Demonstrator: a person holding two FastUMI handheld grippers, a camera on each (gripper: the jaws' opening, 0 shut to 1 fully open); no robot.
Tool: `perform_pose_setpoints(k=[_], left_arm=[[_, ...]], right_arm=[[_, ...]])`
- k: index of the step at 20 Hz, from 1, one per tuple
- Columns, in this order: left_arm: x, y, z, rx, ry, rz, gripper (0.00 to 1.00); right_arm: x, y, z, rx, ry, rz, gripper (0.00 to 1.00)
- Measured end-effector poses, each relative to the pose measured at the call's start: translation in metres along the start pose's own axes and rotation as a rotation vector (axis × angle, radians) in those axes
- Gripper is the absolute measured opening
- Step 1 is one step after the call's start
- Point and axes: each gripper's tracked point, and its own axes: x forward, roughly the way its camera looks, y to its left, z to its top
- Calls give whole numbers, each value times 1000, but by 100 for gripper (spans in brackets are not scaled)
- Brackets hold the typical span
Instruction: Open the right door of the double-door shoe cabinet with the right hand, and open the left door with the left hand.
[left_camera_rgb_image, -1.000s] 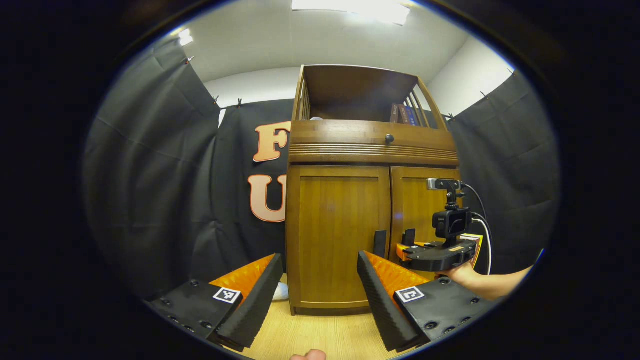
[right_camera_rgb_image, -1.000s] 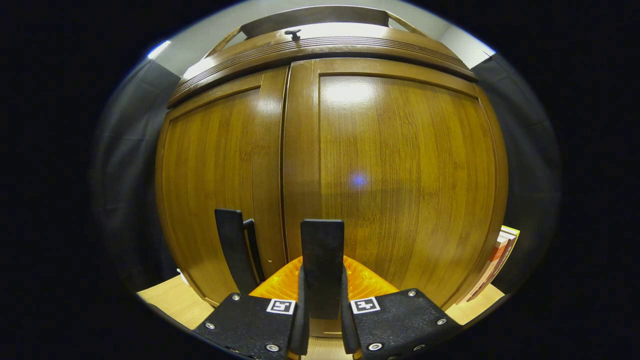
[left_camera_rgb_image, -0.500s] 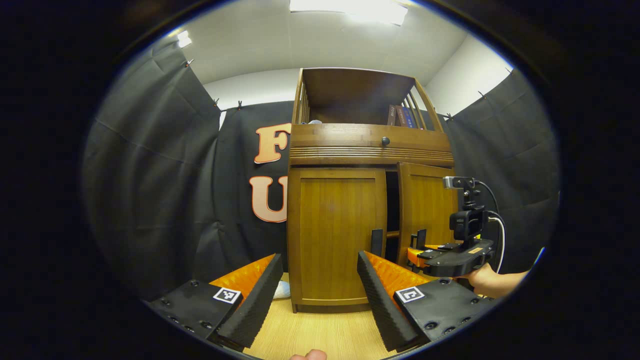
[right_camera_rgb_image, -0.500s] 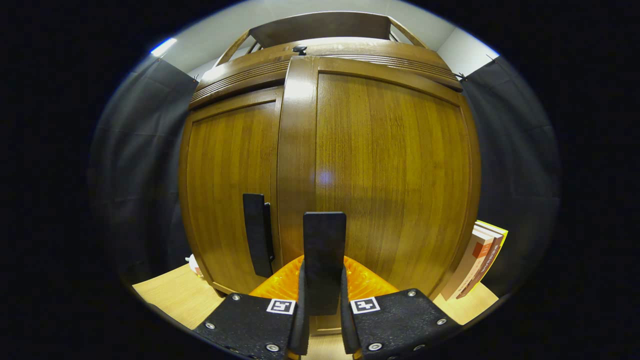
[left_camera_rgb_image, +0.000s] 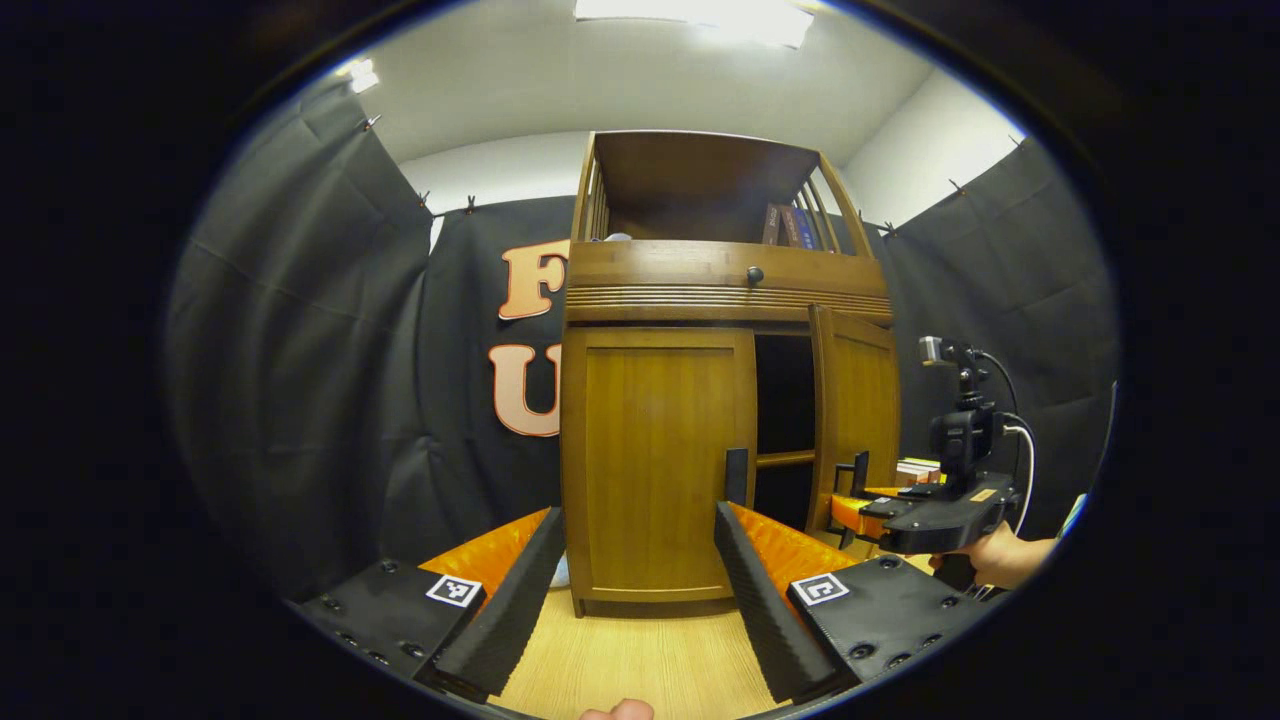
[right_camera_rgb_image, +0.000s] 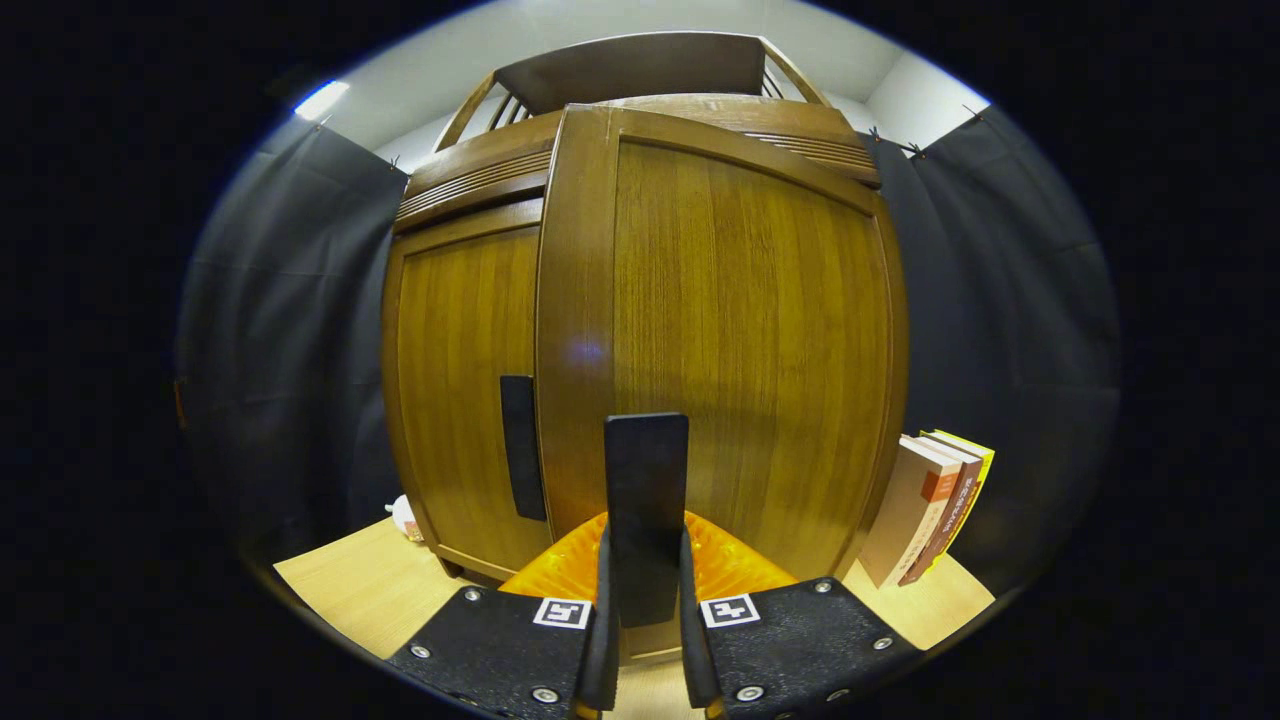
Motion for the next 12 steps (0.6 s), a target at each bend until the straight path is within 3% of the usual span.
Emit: perform_pose_setpoints(k=[9,12], left_arm=[[5,-24,0,-8,-5,-36,97],[7,-34,-1,-16,-3,-48,97]], right_arm=[[-30,-17,-3,-7,22,-13,26],[-37,-22,-7,-6,41,-23,30]])
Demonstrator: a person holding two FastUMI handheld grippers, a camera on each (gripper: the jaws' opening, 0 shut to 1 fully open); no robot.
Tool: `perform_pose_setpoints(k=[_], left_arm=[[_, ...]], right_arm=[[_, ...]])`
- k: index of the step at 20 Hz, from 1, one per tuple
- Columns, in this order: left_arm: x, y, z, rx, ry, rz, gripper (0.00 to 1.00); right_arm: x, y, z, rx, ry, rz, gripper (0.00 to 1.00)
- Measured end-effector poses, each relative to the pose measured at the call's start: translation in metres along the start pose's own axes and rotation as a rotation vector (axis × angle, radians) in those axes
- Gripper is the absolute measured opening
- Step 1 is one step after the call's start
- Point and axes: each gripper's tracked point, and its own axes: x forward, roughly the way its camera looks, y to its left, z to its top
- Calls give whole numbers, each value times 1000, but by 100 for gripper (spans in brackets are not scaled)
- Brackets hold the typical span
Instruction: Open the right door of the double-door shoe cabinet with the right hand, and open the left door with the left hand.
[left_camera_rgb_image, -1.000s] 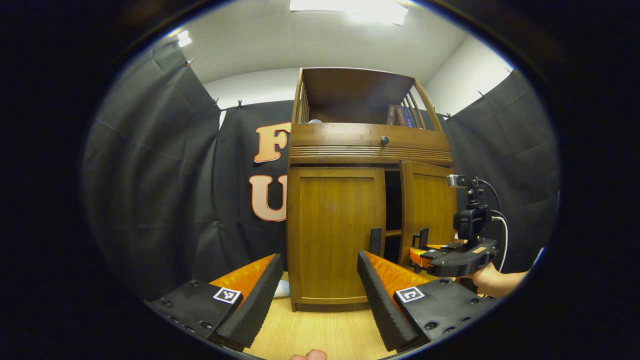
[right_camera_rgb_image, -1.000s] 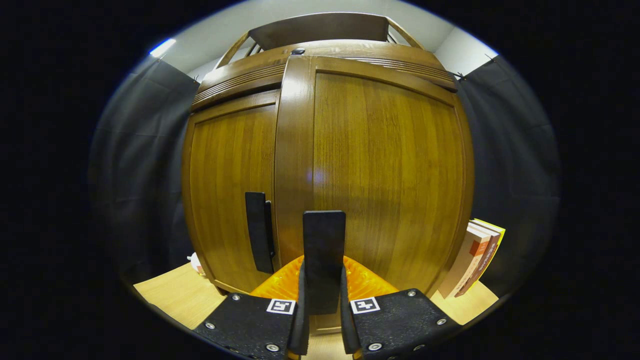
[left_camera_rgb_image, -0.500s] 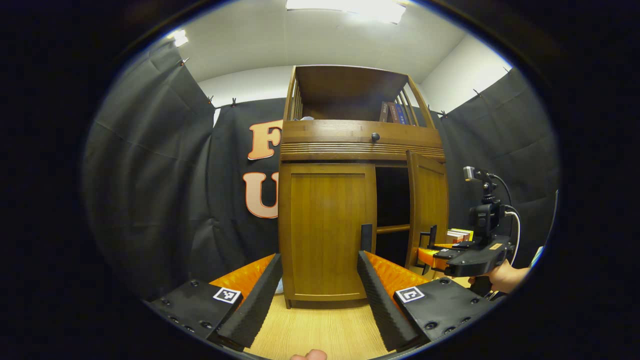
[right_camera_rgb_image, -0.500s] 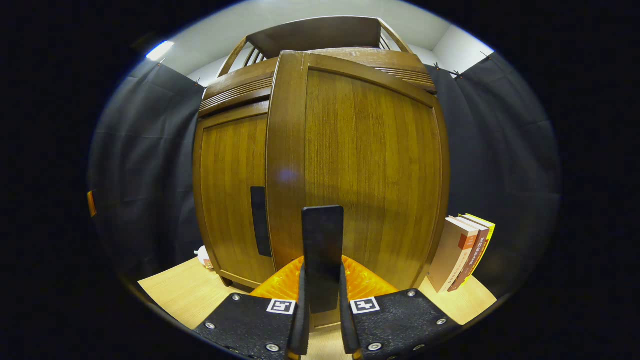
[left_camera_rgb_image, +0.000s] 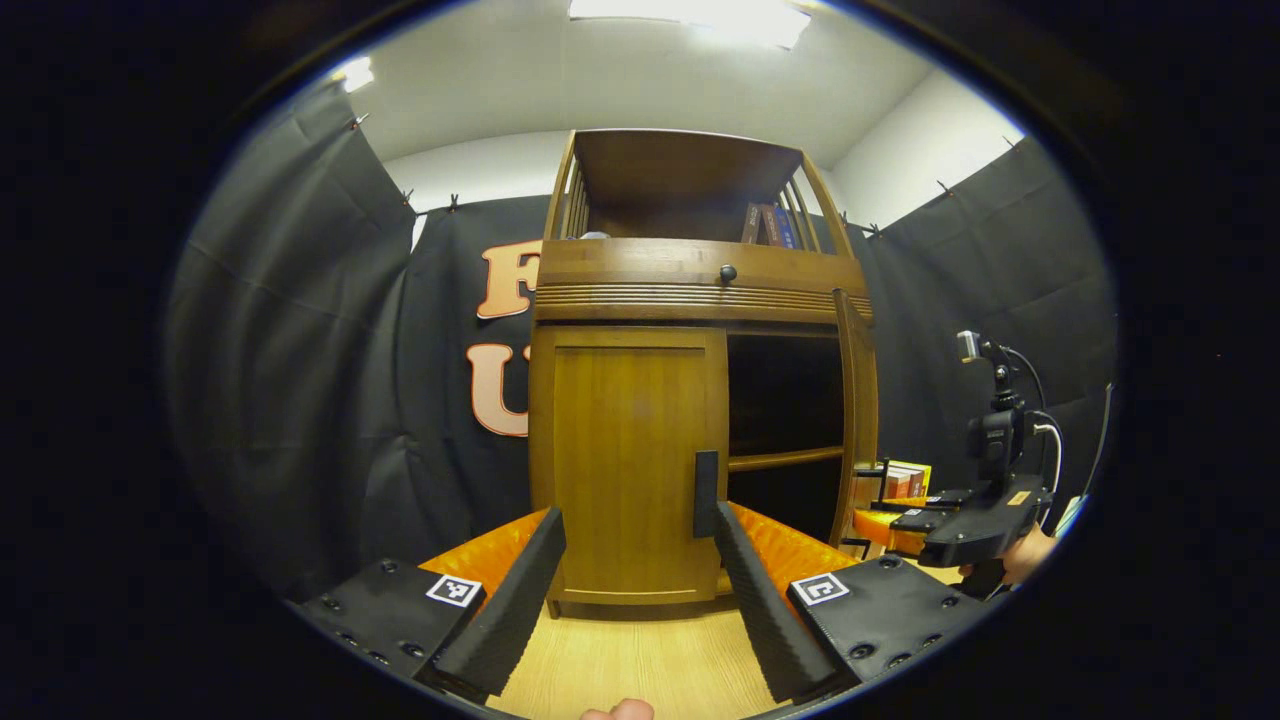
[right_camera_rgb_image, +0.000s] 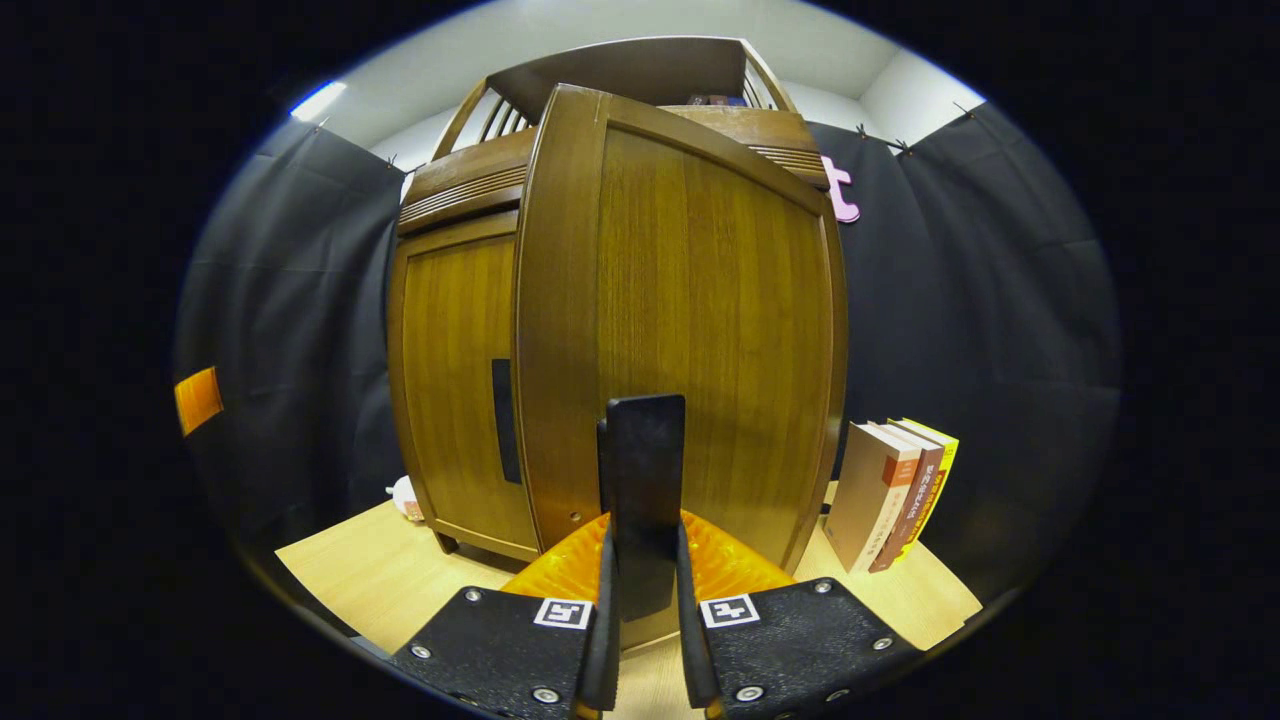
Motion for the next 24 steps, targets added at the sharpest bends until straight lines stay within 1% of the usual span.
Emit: perform_pose_setpoints(k=[1,4,5,6,7,8,9,10,13,14,15,16,17,18,19,20,21,23,24], left_arm=[[1,-2,1,-2,-2,-2,97],[3,-9,-2,-8,0,-7,94],[4,-12,-4,-10,2,-8,97],[5,-13,-5,-12,4,-8,97],[6,-15,-5,-13,4,-9,97],[6,-17,-5,-13,3,-8,94],[7,-18,-6,-10,6,-8,97],[8,-19,-8,-8,8,-6,96],[11,-22,-6,-12,6,-5,94],[10,-23,-7,-10,6,-2,97],[10,-23,-9,-8,7,2,97],[11,-23,-10,-7,9,3,94],[12,-24,-11,-8,12,5,94],[13,-24,-12,-9,16,7,97],[14,-24,-13,-9,17,9,97],[14,-25,-14,-6,16,12,94],[15,-25,-14,-5,14,13,94],[15,-26,-16,-1,12,7,94],[14,-25,-18,6,13,8,94]], right_arm=[[0,-1,1,-1,5,-4,26],[1,-2,-3,-5,28,-13,25],[1,-3,-3,-8,41,-15,21],[0,-2,-3,-10,54,-18,21],[-2,-2,-1,-5,60,-19,25],[-1,-2,5,16,44,-25,25],[2,-1,4,35,50,-26,22],[-1,1,5,45,44,-28,19],[-5,-8,4,25,44,-54,18],[-4,-13,4,21,41,-66,16],[-5,-15,4,21,39,-75,14],[-5,-18,4,23,39,-84,13],[-7,-19,4,27,37,-93,12],[-7,-21,4,29,36,-103,11],[-7,-24,5,28,32,-113,9],[-8,-26,5,22,30,-116,8],[-8,-27,6,27,24,-114,6],[-8,-25,6,47,18,-116,6],[-8,-28,6,45,15,-129,6]])
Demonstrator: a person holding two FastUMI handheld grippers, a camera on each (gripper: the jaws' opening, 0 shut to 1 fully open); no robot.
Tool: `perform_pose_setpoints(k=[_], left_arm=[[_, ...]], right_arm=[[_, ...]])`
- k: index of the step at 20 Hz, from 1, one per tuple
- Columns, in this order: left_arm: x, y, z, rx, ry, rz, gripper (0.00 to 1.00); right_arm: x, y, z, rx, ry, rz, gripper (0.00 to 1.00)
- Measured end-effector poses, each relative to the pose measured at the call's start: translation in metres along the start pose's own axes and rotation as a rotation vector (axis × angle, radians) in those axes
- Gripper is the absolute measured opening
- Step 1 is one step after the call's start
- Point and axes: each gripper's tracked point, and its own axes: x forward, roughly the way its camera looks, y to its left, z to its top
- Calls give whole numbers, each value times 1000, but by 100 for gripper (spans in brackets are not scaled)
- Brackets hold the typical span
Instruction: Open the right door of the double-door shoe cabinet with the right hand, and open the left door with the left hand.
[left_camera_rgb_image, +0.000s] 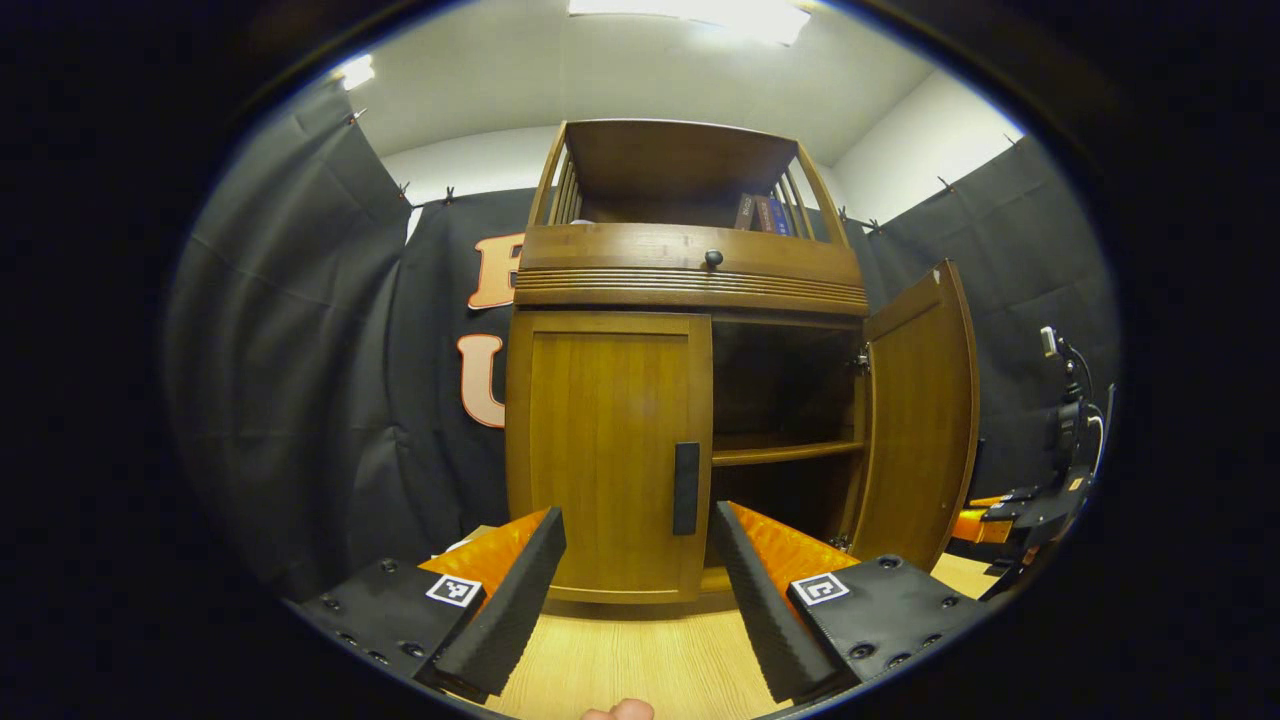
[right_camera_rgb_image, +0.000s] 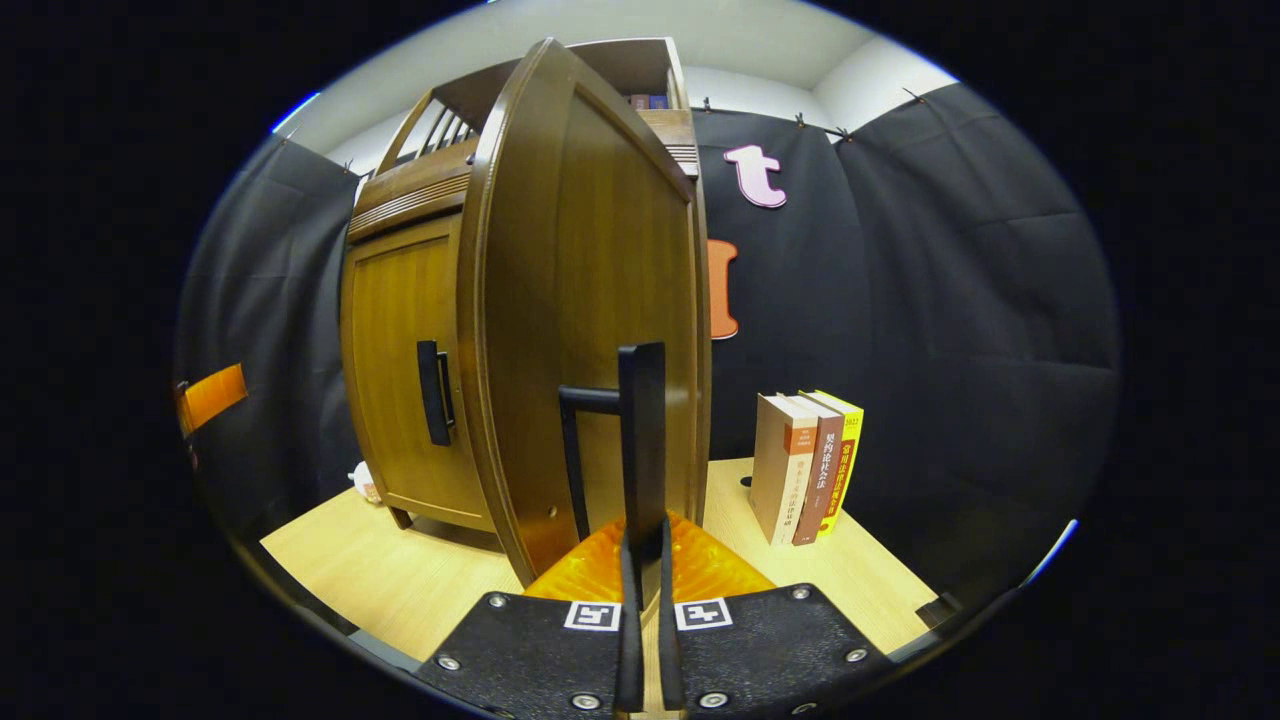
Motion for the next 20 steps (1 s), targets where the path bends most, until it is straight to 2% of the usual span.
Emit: perform_pose_setpoints(k=[1,2,3,5,7,14,15,16,20], left_arm=[[0,1,-2,6,3,1,94],[0,2,-3,11,5,3,94],[1,2,-4,14,5,5,94],[2,2,-8,3,12,3,96],[6,-1,-11,-4,19,-8,94],[17,-10,-9,17,13,-33,94],[18,-12,-11,11,17,-33,97],[17,-13,-14,4,23,-29,94],[13,-17,-18,5,32,11,95]], right_arm=[[-1,-6,2,-10,-8,-22,6],[0,-14,3,-22,-14,-49,0],[1,-21,4,-32,-19,-72,5],[7,-26,3,-20,-30,-77,3],[2,-19,5,1,-37,-48,0],[5,-17,6,-7,-40,61,0],[5,-17,6,-9,-40,78,0],[6,-16,6,-8,-34,97,1],[6,-8,3,22,-22,155,0]])
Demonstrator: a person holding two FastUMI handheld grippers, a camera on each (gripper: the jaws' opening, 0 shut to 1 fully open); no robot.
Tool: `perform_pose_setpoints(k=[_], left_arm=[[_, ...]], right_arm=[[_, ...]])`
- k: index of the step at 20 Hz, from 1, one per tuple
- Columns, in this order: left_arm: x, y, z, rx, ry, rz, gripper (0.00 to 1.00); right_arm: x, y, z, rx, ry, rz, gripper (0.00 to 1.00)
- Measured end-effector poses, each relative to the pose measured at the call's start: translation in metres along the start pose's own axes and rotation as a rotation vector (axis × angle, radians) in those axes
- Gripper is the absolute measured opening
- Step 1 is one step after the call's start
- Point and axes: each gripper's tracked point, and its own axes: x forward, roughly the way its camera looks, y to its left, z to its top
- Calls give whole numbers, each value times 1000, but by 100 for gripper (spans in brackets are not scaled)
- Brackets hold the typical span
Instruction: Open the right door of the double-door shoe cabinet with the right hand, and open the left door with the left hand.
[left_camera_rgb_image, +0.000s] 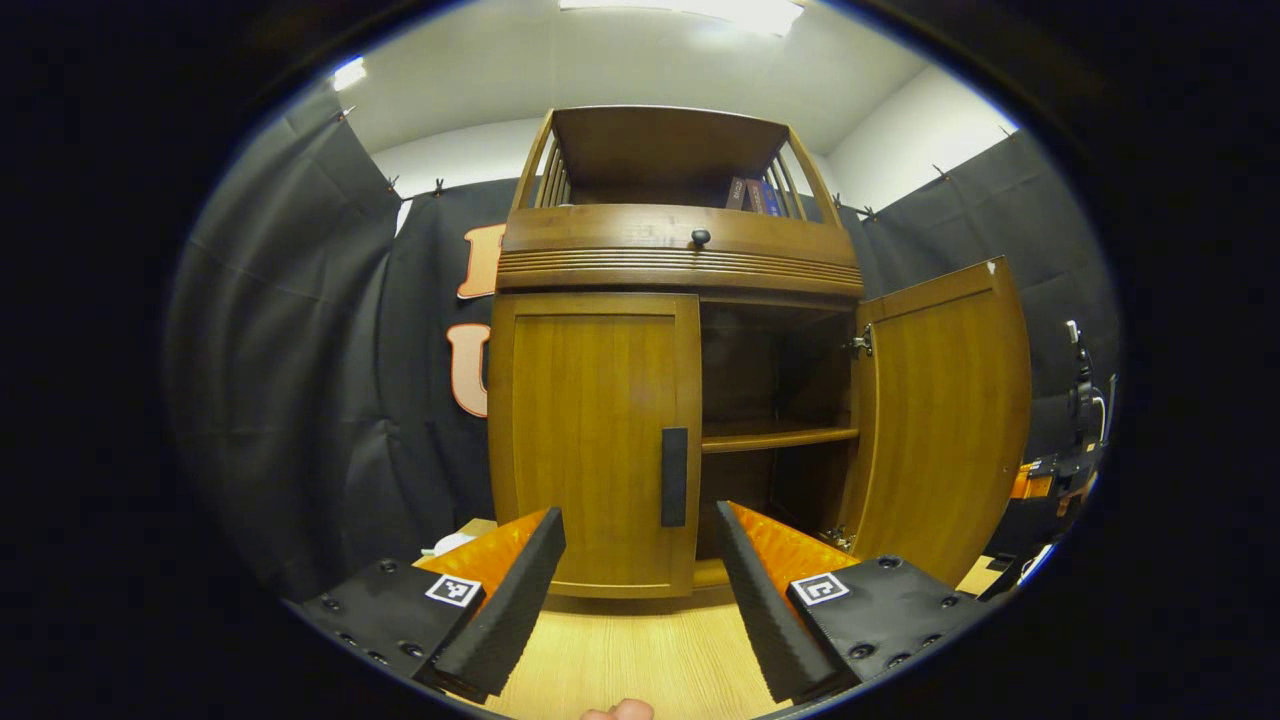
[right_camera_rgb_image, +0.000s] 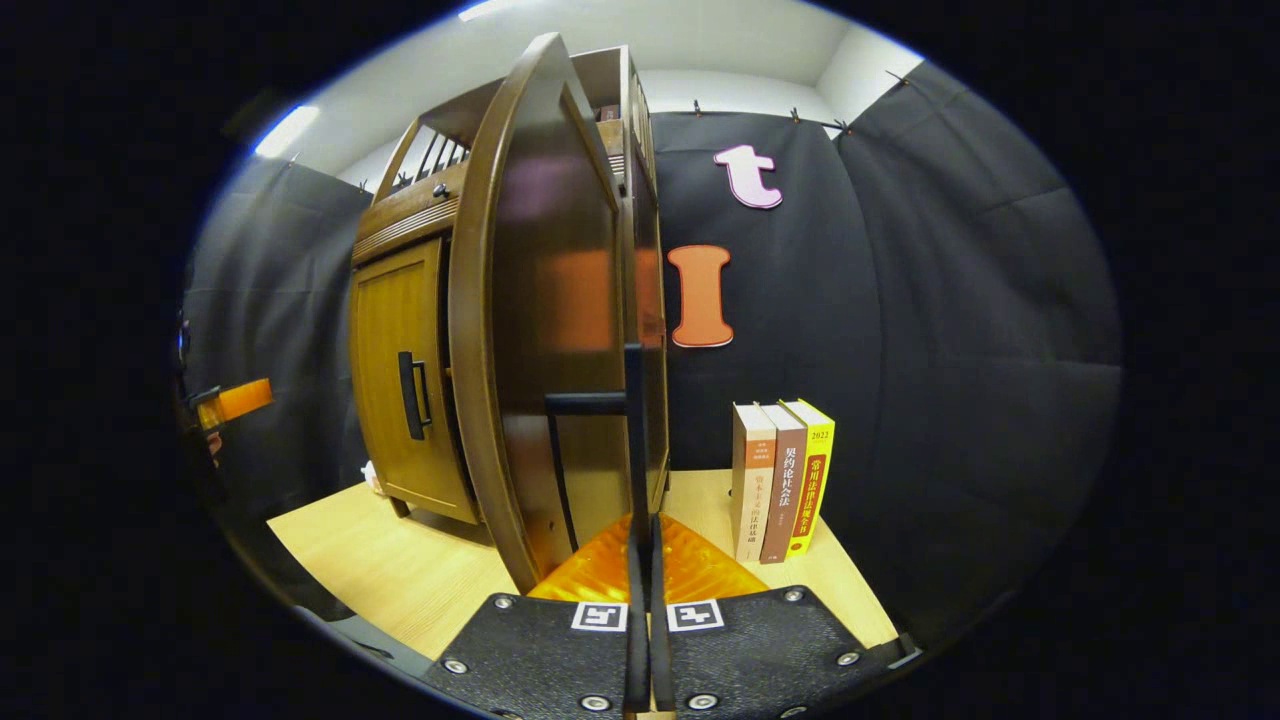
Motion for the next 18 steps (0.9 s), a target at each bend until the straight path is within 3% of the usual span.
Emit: perform_pose_setpoints(k=[5,7,8,9,10,18], left_arm=[[-12,-3,-5,-16,12,61,94],[-14,-7,-8,-31,26,70,94],[-15,-8,-6,-34,22,75,94],[-15,-8,-5,-39,16,81,94],[-15,-10,-3,-43,10,84,96],[8,-24,-4,-52,1,41,94]], right_arm=[[2,6,2,-7,-15,71,1],[3,8,2,2,-15,74,10],[2,7,1,1,-9,69,5],[-1,6,1,4,-9,65,12],[-4,5,2,5,-15,57,7],[-14,-14,11,9,-60,-87,7]])
